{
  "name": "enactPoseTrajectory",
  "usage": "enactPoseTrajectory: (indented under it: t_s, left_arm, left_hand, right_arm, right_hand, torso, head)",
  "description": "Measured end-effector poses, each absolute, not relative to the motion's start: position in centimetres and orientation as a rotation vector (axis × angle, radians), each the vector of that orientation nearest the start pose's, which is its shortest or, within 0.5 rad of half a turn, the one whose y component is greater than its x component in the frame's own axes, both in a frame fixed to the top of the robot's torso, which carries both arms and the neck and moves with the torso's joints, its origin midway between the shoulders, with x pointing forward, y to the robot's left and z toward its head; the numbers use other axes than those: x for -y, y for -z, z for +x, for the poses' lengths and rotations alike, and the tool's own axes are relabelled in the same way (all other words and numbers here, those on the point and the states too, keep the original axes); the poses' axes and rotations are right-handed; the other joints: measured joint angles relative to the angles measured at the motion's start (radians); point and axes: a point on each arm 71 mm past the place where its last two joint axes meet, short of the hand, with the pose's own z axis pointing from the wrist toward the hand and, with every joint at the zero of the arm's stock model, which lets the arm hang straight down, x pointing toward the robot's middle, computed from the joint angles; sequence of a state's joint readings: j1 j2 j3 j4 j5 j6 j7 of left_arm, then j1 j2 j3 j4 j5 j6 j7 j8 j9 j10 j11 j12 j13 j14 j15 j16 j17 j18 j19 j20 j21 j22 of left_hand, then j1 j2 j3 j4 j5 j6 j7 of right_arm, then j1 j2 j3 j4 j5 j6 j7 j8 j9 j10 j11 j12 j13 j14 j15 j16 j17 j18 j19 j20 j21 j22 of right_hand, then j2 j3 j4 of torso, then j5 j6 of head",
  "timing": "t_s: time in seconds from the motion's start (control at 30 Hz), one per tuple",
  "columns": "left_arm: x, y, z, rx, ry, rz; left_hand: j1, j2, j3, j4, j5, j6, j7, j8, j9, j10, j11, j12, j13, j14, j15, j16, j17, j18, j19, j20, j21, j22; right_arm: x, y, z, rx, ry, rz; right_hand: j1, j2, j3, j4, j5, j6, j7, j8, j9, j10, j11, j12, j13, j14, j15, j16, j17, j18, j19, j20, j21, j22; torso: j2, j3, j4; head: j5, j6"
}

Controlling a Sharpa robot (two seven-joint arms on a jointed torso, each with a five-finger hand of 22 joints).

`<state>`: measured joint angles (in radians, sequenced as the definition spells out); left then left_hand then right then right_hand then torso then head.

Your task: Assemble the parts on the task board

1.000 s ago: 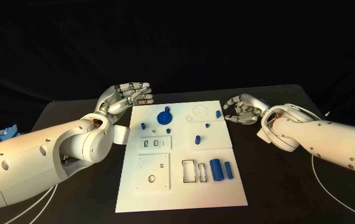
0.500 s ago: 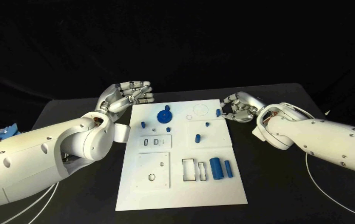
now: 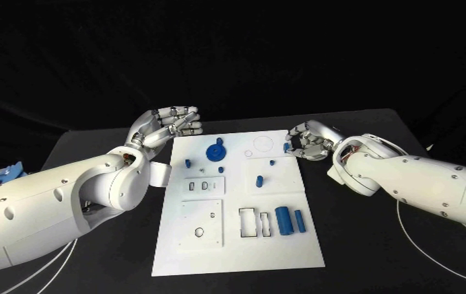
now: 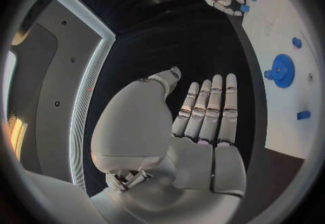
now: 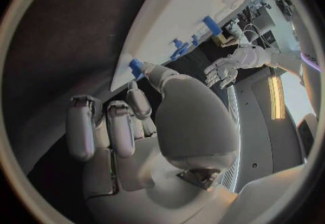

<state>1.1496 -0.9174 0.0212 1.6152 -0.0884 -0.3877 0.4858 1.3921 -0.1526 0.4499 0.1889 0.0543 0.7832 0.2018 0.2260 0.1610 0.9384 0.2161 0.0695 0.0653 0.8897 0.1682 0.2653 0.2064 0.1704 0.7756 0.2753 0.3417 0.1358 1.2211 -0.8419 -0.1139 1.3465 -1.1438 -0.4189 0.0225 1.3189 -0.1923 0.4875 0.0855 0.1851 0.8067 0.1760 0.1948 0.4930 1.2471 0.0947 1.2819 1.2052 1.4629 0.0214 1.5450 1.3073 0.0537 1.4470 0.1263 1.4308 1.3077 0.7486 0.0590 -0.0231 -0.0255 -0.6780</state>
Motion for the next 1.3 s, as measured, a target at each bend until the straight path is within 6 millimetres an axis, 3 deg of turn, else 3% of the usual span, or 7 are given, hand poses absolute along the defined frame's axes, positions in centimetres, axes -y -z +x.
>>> enactPoseTrajectory:
  t_s: [0.33, 0.67, 1.03, 1.3]
  left_arm:
    - [-22.28, 16.44, 47.26, -1.296, 1.547, -1.009]
    - [-22.21, 16.44, 47.24, -1.299, 1.549, -1.009]
    - [-22.22, 16.45, 47.25, -1.301, 1.549, -1.01]
    - [-22.24, 16.46, 47.26, -1.301, 1.549, -1.011]
  left_hand:
    - [0.0, 0.0, 0.0, 0.0, 0.0, 0.0, 0.0, 0.0, 0.0, 0.0, 0.0, 0.0, 0.0, 0.0, 0.0, 0.0, 0.0, 0.0, 0.0, 0.0, 0.0, 0.0]
    - [-0.004, 0.004, 0.0, 0.0, 0.0, 0.0, 0.0, 0.0, 0.0, 0.0, 0.0, 0.0, 0.0, 0.0, 0.0, -0.004, 0.001, 0.0, 0.0, 0.0, 0.0, -0.001]
    - [-0.004, 0.004, 0.0, 0.0, 0.0, 0.0, 0.0, 0.0, 0.0, 0.0, 0.0, 0.0, 0.0, 0.0, 0.0, -0.004, 0.001, 0.0, 0.0, 0.0, 0.0, -0.001]
    - [-0.004, 0.004, 0.0, 0.0, 0.0, 0.0, 0.0, 0.0, 0.0, 0.0, 0.0, 0.0, 0.0, 0.0, 0.0, -0.004, 0.001, 0.0, 0.0, 0.0, 0.0, -0.001]
  right_arm:
    - [25.55, 20.47, 51.16, -1.651, -0.67, 0.139]
    - [25.26, 20.65, 51.24, -1.655, -0.669, 0.129]
    - [25.06, 21.21, 51.15, -1.666, -0.666, 0.123]
    - [25.09, 21.13, 51.17, -1.649, -0.664, 0.125]
  right_hand:
    - [0.004, 0.004, 0.004, -0.004, 0.0, 0.007, 0.0, 0.0, 0.0, 0.004, -0.004, 0.005, 0.002, 0.0, 0.0, 0.0, 0.0, 0.0, 0.0, 0.0, 0.0, 0.0]
    - [0.004, 0.004, 0.022, -0.011, 0.0, 0.062, -0.016, 0.017, 0.009, 0.013, -0.012, 0.012, 0.008, 0.004, -0.004, 0.0, 0.0, 0.0, 0.006, -0.006, 0.0, 0.0]
    - [0.004, 0.004, 0.022, -0.011, 0.0, 0.07, -0.017, 0.023, 0.011, 0.016, -0.016, 0.012, 0.011, 0.004, -0.004, 0.0, 0.001, 0.0, 0.007, -0.007, 0.0, 0.0]
    - [-0.004, 0.036, 0.037, -0.012, 0.0, 0.122, -0.032, 0.065, 0.028, 0.049, -0.034, 0.039, 0.038, 0.004, -0.019, 0.0, 0.001, 0.0, 0.016, -0.016, 0.007, 0.0]
  torso:
    - [0.0, -0.0002, -0.0007]
    - [0.0, 0.0007, -0.0004]
    - [0.0, 0.0016, -0.0006]
    - [0.0, 0.0016, -0.0012]
  head:
    - [0.001, -0.001]
    - [0.002, -0.002]
    - [0.007, -0.008]
    - [0.008, -0.01]
